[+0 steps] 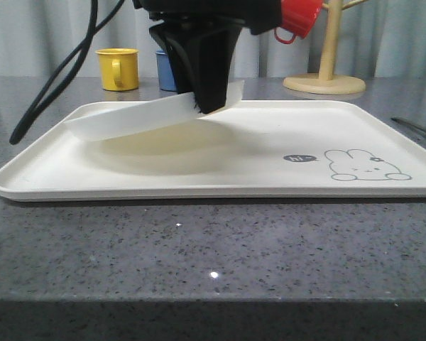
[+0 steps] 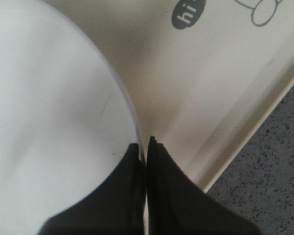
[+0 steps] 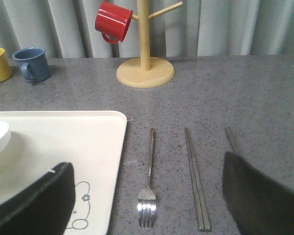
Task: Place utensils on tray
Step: 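Lower the plate onto the tray and open the left gripper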
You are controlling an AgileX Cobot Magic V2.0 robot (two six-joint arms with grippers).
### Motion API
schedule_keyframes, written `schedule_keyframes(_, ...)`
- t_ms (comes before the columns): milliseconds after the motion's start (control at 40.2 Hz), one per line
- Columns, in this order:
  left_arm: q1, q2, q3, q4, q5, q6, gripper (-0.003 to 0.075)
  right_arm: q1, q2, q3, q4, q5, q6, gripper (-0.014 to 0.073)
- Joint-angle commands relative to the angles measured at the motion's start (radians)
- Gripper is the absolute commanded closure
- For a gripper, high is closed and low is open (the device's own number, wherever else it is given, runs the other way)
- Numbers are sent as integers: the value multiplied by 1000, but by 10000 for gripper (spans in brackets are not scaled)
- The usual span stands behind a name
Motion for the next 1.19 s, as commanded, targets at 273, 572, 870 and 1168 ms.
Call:
schedule_keyframes(273, 1, -34, 19, -15, 27, -10, 738, -8, 12, -36, 1, -77, -9, -40)
schedule_keyframes(572, 5, -8, 19, -28, 27, -10, 599, -8, 12, -36, 1, -77, -9, -40)
schedule_keyframes(870, 5, -47, -35, -31, 27, -10, 436, -8, 12, -36, 1, -77, -9, -40)
schedule_keyframes(1168, 101, -185, -44, 37, 27, -10, 610, -8, 12, -36, 1, -77, -9, -40)
